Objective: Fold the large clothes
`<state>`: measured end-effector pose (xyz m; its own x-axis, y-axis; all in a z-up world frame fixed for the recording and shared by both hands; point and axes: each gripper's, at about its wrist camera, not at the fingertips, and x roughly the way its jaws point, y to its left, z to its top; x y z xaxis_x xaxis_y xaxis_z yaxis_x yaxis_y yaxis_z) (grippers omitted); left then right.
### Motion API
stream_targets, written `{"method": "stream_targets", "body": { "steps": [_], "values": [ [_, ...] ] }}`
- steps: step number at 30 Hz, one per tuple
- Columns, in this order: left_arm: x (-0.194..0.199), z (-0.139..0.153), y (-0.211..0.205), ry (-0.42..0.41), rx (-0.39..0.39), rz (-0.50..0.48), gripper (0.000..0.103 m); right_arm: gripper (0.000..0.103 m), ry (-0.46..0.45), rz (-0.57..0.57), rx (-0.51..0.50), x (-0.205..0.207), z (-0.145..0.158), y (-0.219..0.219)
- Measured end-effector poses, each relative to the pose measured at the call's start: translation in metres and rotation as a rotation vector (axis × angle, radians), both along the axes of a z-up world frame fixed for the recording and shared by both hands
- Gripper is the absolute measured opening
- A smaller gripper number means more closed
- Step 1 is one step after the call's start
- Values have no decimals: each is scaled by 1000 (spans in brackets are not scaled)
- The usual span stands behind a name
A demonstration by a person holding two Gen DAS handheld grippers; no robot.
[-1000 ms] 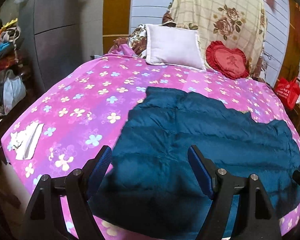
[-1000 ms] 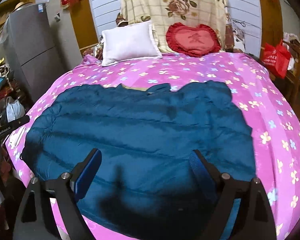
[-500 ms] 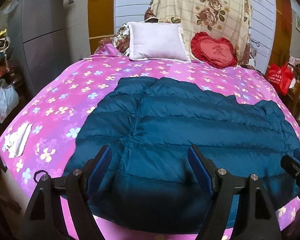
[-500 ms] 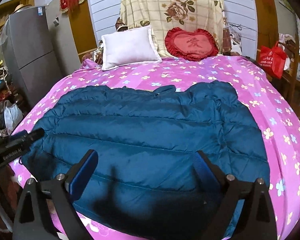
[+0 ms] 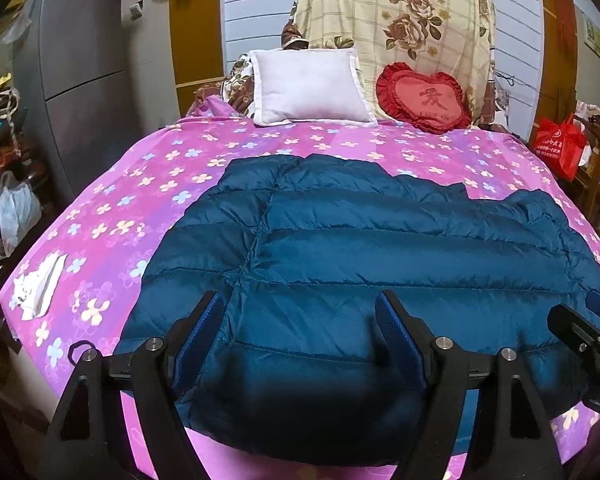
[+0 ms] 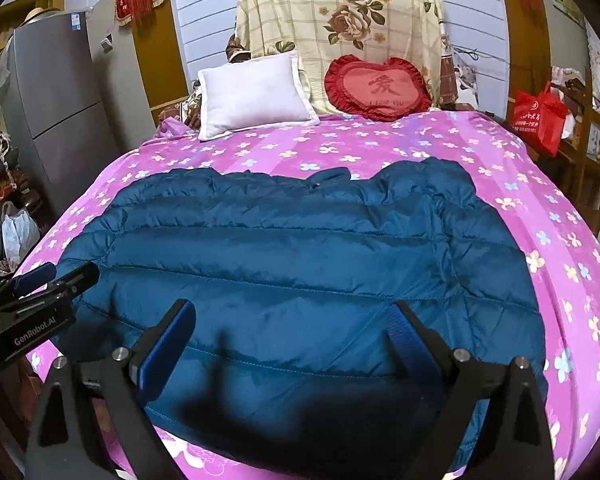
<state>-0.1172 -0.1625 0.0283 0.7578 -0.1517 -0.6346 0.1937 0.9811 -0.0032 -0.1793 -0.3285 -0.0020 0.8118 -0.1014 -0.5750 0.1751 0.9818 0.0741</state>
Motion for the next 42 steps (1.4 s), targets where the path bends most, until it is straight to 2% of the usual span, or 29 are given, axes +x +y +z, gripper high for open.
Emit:
{"method": "stream_targets", "body": {
  "steps": [11,42],
  "values": [
    [-11,5,-4,-53,32,8,60,99,-12,-5,12,-3,0,3],
    [-11,2,-6,-31,22,15,60,101,-8,-11,8,0,-2,12]
  ]
}}
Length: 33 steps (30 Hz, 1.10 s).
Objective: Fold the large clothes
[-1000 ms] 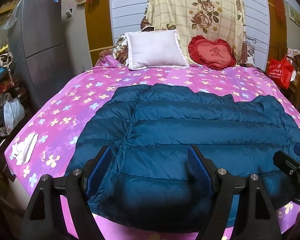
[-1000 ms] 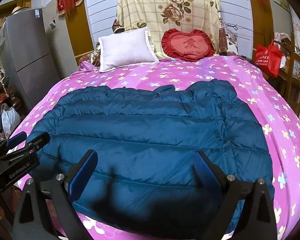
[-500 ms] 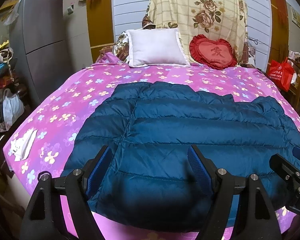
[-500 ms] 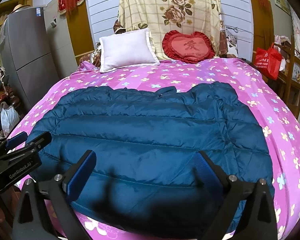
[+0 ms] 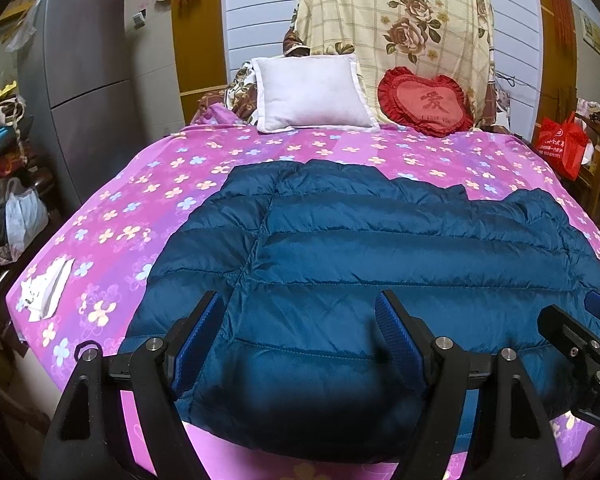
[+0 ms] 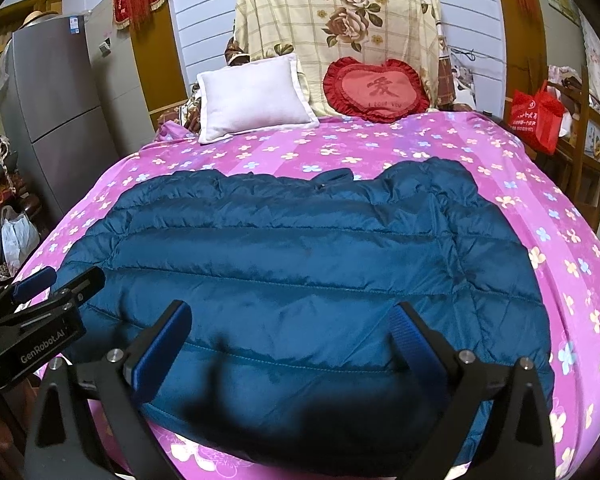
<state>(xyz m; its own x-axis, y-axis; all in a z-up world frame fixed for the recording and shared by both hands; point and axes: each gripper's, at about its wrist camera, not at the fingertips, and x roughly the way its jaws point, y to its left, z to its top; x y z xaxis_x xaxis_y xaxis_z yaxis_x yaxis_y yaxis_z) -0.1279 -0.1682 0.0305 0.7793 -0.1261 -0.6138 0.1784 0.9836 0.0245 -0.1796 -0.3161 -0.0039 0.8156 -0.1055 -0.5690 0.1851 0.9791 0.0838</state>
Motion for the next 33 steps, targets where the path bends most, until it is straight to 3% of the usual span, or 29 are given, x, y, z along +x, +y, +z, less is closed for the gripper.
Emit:
{"method": "stream_targets", "body": {
  "steps": [33],
  "values": [
    [4,-9,-5,26,13,-12,60,102,15,2,19,5,-9,-3]
  ]
}}
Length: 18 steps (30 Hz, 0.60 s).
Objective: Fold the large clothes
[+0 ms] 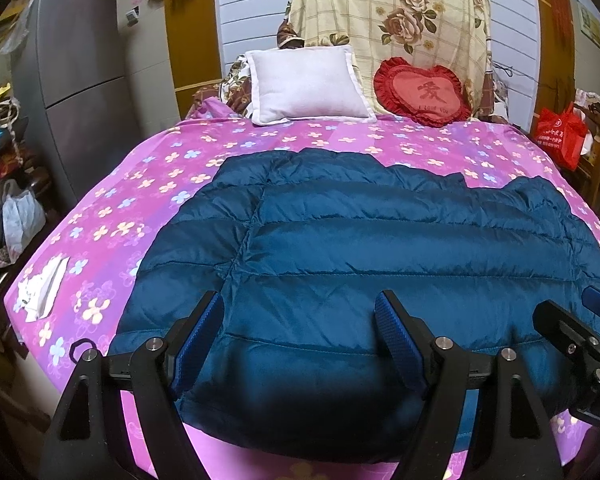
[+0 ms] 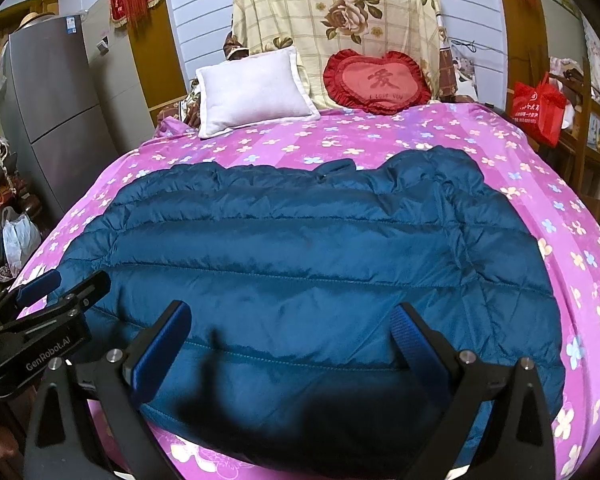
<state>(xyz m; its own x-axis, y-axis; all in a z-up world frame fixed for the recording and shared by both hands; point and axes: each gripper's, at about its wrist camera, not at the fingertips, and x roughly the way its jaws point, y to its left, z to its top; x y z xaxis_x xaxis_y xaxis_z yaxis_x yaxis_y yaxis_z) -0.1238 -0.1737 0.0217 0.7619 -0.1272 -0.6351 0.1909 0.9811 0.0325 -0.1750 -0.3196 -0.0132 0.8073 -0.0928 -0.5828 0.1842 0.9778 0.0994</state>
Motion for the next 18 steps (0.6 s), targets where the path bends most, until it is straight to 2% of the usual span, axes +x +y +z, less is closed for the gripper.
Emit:
{"method": "stream_targets", "body": {
  "steps": [11,18],
  "values": [
    [3,-3,0,23,-25,-10,60,102,2,3,2,1,0,4],
    [3,-1,1,-12,-21,-24,58,102,11,5,6,2,-1,4]
  ]
}}
